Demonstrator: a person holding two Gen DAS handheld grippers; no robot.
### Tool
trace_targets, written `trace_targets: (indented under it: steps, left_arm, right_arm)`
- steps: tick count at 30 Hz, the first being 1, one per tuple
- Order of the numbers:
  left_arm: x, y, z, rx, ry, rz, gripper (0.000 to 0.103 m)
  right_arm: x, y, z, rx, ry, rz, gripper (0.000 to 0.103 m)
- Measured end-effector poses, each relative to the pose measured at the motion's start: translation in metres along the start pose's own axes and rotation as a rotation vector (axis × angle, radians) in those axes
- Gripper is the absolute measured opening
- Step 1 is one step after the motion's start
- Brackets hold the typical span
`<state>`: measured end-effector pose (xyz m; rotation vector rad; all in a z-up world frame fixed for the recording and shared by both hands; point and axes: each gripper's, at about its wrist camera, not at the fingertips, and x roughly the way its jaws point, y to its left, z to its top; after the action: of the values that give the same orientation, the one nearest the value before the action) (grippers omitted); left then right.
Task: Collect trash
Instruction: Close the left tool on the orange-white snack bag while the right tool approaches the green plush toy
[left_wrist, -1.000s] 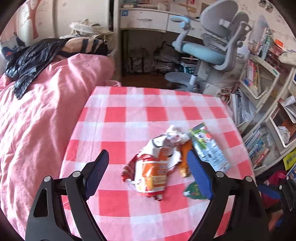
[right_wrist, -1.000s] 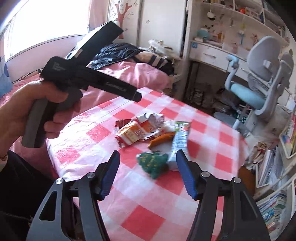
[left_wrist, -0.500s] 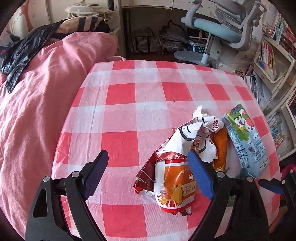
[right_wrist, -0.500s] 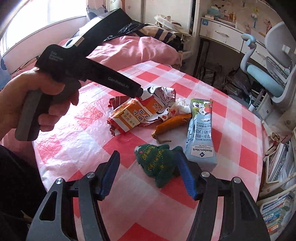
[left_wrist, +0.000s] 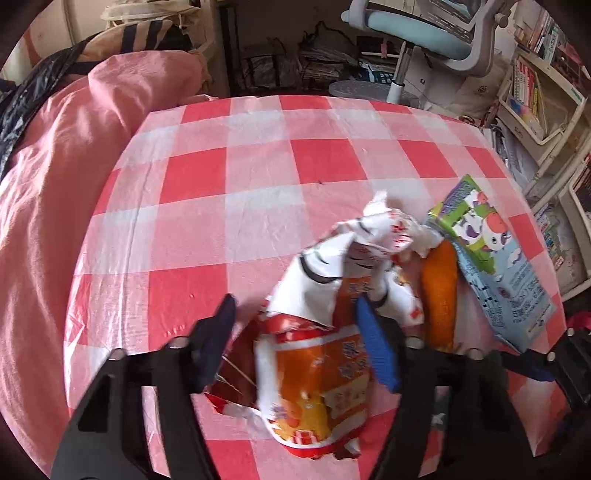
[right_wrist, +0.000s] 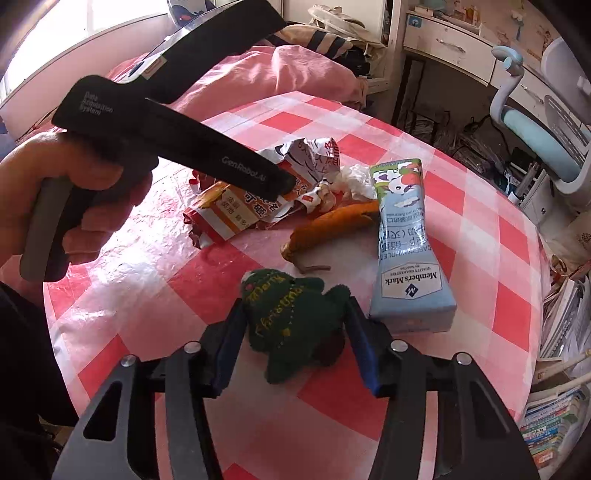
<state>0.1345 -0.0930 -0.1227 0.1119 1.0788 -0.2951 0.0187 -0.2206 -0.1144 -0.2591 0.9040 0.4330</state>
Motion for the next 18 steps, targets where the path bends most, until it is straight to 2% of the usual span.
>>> trace_targets:
  steps: [1, 2, 3, 8, 12, 14, 16, 18]
  left_arm:
    - [-0.005, 0.001, 0.0, -0.002, -0.009, 0.003, 0.041]
    - [-0.01, 0.003, 0.0, -0.004, -0.013, -0.004, 0.025]
    - [-0.015, 0.007, 0.0, -0.017, -0.018, -0.018, 0.023]
    - [-0.036, 0.024, -0.01, -0.038, -0.022, -0.046, 0.019]
    - [-0.051, 0.03, -0.023, 0.001, -0.006, -0.048, 0.019]
    - [-0.054, 0.031, -0.031, 0.03, 0.02, -0.046, 0.023]
    - [-0.054, 0.029, -0.039, 0.073, 0.037, -0.012, 0.032]
    - [-0.052, 0.027, -0.045, 0.089, 0.04, 0.011, 0.058]
  right_arm:
    - [-0.001, 0.002, 0.0, -0.001, 0.0, 0.007, 0.047]
    - [-0.002, 0.002, 0.0, -0.002, -0.001, 0.013, 0.046]
    - [-0.003, 0.004, 0.0, -0.004, -0.003, 0.022, 0.045]
    - [-0.013, 0.014, -0.005, -0.012, -0.015, 0.071, 0.044]
    - [-0.019, 0.022, -0.008, -0.025, -0.016, 0.084, 0.044]
    - [-0.019, 0.024, -0.011, -0.031, -0.003, 0.083, 0.044]
    - [-0.018, 0.025, -0.014, -0.036, 0.012, 0.074, 0.045]
    - [-0.018, 0.026, -0.017, -0.035, 0.019, 0.07, 0.047]
